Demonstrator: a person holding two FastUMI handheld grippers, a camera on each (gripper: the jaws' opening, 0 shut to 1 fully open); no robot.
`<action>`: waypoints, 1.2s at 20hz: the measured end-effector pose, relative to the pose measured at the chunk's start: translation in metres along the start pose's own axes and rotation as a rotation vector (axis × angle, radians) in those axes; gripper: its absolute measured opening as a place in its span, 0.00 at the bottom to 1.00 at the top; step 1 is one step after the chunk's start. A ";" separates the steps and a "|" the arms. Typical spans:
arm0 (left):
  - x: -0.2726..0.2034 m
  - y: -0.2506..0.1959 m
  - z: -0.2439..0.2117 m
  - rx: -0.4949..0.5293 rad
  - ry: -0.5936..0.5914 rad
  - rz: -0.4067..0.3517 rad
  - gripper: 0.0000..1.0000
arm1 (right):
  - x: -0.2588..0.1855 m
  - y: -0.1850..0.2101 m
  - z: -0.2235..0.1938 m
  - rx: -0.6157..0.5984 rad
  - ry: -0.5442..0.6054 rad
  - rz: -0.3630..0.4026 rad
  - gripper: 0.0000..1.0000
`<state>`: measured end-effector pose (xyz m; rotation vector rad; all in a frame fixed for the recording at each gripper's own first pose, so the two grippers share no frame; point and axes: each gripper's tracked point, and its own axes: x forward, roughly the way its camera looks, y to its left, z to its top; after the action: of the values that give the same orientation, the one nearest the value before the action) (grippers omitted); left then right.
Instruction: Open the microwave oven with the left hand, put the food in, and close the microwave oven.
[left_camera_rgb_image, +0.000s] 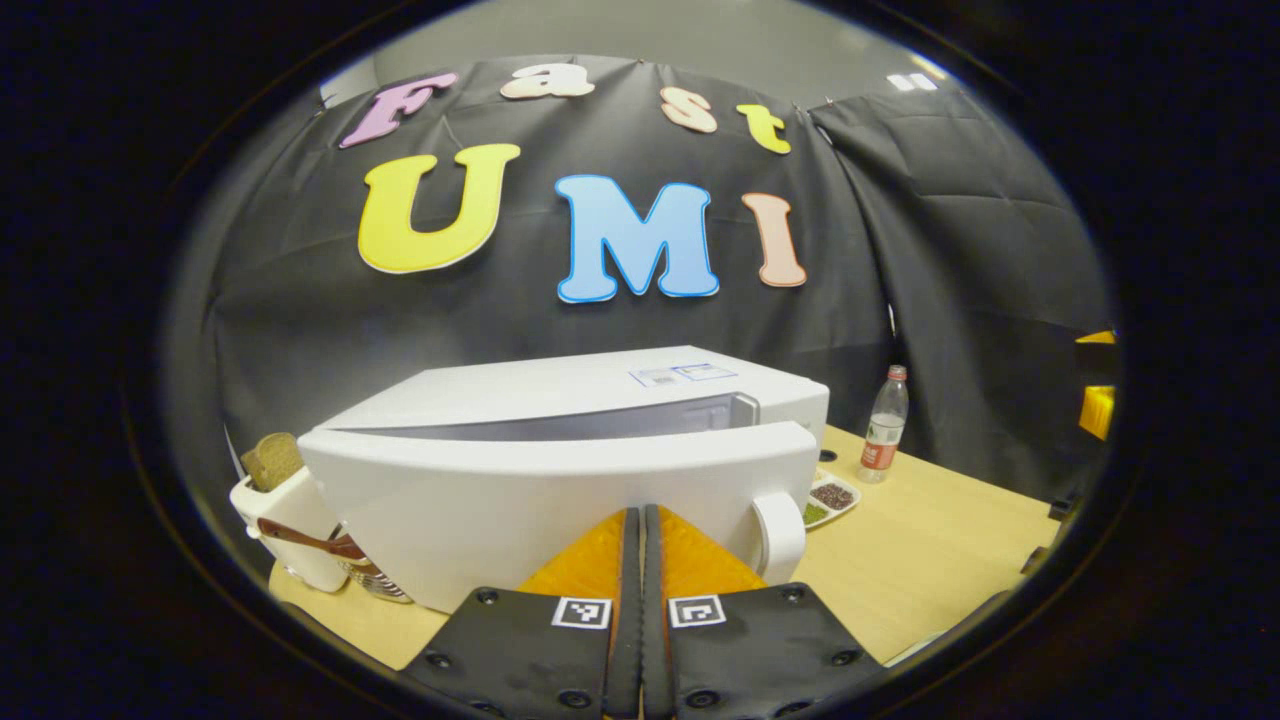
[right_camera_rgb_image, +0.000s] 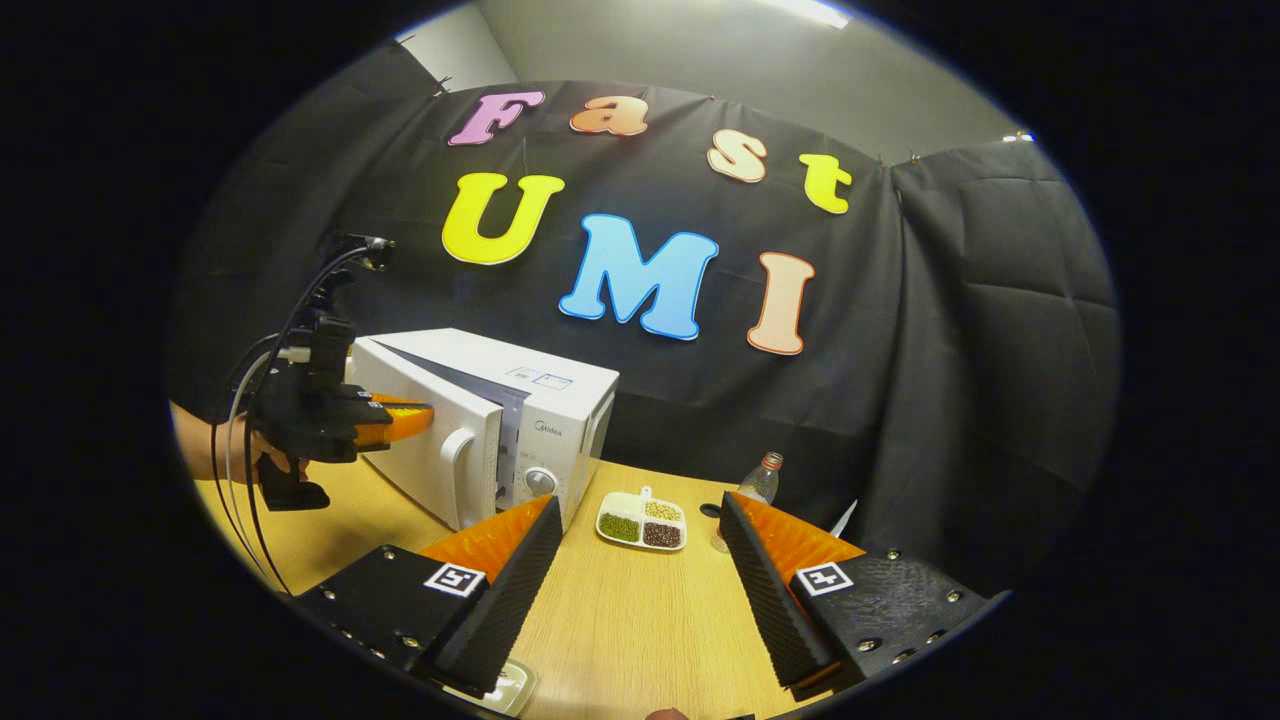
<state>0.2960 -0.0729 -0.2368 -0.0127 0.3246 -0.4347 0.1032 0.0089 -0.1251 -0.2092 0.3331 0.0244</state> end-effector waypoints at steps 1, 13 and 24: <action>0.005 0.000 0.002 0.003 0.001 0.002 0.07 | 0.000 -0.002 -0.001 0.001 0.000 -0.001 0.97; 0.039 0.004 0.011 -0.073 -0.008 0.093 0.07 | -0.009 -0.054 0.005 0.024 -0.032 -0.076 0.97; 0.023 -0.006 0.034 -0.040 -0.032 0.155 0.07 | -0.016 -0.050 0.009 0.025 -0.060 -0.004 0.97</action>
<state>0.3235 -0.0899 -0.2115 -0.0337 0.3002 -0.2744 0.0940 -0.0384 -0.1015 -0.1839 0.2734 0.0228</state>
